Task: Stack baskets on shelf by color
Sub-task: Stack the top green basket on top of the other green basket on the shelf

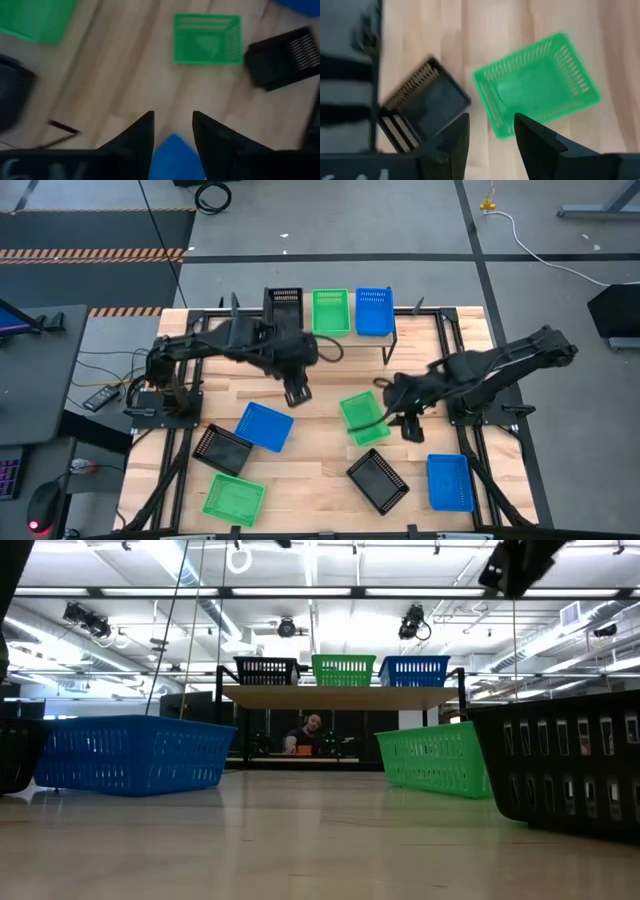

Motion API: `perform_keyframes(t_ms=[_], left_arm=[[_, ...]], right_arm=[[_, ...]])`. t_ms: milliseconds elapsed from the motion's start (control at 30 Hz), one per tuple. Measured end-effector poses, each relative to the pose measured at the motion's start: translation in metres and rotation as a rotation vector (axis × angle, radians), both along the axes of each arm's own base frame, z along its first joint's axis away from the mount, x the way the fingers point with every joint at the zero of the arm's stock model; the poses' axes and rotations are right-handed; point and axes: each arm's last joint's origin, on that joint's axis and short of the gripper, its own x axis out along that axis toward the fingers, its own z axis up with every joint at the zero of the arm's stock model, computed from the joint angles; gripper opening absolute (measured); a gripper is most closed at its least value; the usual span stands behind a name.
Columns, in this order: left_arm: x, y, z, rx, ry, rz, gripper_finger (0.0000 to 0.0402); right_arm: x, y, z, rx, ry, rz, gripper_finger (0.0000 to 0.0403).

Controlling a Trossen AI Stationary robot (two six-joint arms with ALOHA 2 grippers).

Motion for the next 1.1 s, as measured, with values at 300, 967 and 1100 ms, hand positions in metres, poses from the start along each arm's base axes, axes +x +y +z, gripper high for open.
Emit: perform_keyframes(t_ms=[300,967,1100], left_arm=[[-0.006,-0.046,-0.013,-0.123,0.018,0.296,0.0141],[-0.012,-0.093,-0.121,-0.111,0.300,0.396,0.0140],[-0.010,-0.096,-0.140,-0.165,0.326,0.386,0.0140]], right_arm=[[0.032,0.030,-0.044,-0.080,0.123,0.188,0.0162],[0.030,0.020,-0.124,-0.142,0.194,0.241,0.0189],[0.026,0.020,-0.135,-0.120,0.190,0.201,0.0189]])
